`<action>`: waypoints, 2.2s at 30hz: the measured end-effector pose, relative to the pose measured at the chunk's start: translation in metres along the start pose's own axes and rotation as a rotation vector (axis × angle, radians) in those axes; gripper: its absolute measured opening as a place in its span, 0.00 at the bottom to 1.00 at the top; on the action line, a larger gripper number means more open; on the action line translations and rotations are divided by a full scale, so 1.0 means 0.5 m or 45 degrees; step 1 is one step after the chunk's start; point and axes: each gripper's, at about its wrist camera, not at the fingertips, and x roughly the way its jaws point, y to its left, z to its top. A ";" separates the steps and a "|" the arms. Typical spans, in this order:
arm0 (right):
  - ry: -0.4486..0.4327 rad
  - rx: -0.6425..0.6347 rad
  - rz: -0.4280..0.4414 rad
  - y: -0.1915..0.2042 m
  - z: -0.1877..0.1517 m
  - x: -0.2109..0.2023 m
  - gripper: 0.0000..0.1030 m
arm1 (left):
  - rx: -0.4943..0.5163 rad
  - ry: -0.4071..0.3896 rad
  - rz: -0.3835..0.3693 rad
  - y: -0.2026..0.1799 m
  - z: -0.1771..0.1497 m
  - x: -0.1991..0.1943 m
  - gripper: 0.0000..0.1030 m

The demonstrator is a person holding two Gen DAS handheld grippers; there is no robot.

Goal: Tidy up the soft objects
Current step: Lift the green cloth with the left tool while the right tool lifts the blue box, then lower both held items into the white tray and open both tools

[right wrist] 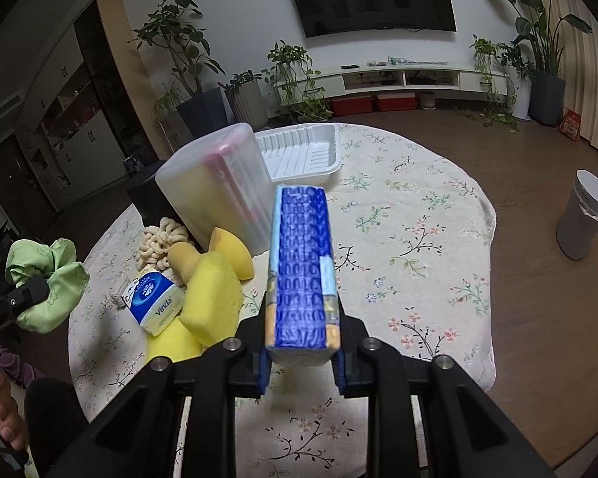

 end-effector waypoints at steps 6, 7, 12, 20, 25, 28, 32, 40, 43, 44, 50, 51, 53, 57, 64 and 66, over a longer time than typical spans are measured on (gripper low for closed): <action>0.016 0.004 0.011 -0.003 0.001 0.002 0.25 | 0.013 -0.006 0.002 0.003 0.009 -0.001 0.29; 0.018 0.003 0.011 -0.004 0.002 0.002 0.25 | 0.020 -0.010 0.004 0.003 0.014 -0.003 0.29; 0.000 -0.001 0.002 -0.010 0.011 -0.003 0.25 | 0.059 -0.037 0.027 0.011 0.055 -0.008 0.29; -0.063 -0.032 -0.025 -0.041 0.097 -0.013 0.25 | 0.143 -0.103 0.115 0.037 0.187 -0.002 0.29; -0.100 -0.080 -0.049 -0.052 0.172 -0.002 0.25 | 0.192 -0.101 0.133 0.057 0.278 0.040 0.29; -0.110 -0.116 -0.063 -0.058 0.231 0.023 0.25 | 0.260 -0.087 0.150 0.060 0.331 0.081 0.29; -0.106 -0.153 -0.069 -0.062 0.304 0.060 0.25 | 0.362 -0.054 0.151 0.055 0.391 0.146 0.29; -0.044 -0.243 -0.064 -0.071 0.445 0.165 0.25 | 0.495 0.062 0.141 0.065 0.462 0.289 0.29; 0.001 -0.286 -0.047 -0.073 0.481 0.211 0.25 | 0.521 0.132 0.130 0.075 0.471 0.339 0.29; 0.020 -0.300 -0.039 -0.074 0.489 0.229 0.25 | 0.539 0.165 0.126 0.076 0.471 0.361 0.29; 0.126 -0.351 0.049 -0.064 0.513 0.335 0.25 | 0.659 0.277 0.069 0.068 0.447 0.450 0.29; 0.139 -0.367 0.064 -0.057 0.509 0.351 0.25 | 0.676 0.294 0.066 0.063 0.444 0.463 0.29; 0.168 -0.399 0.079 -0.043 0.504 0.383 0.25 | 0.701 0.325 0.059 0.059 0.439 0.490 0.29; 0.230 -0.433 0.125 -0.020 0.494 0.444 0.25 | 0.695 0.359 0.055 0.066 0.439 0.530 0.29; 0.329 -0.472 0.151 -0.015 0.463 0.520 0.25 | 0.688 0.408 0.013 0.087 0.428 0.578 0.30; 0.349 -0.472 0.157 -0.015 0.456 0.541 0.25 | 0.702 0.424 0.021 0.088 0.423 0.594 0.31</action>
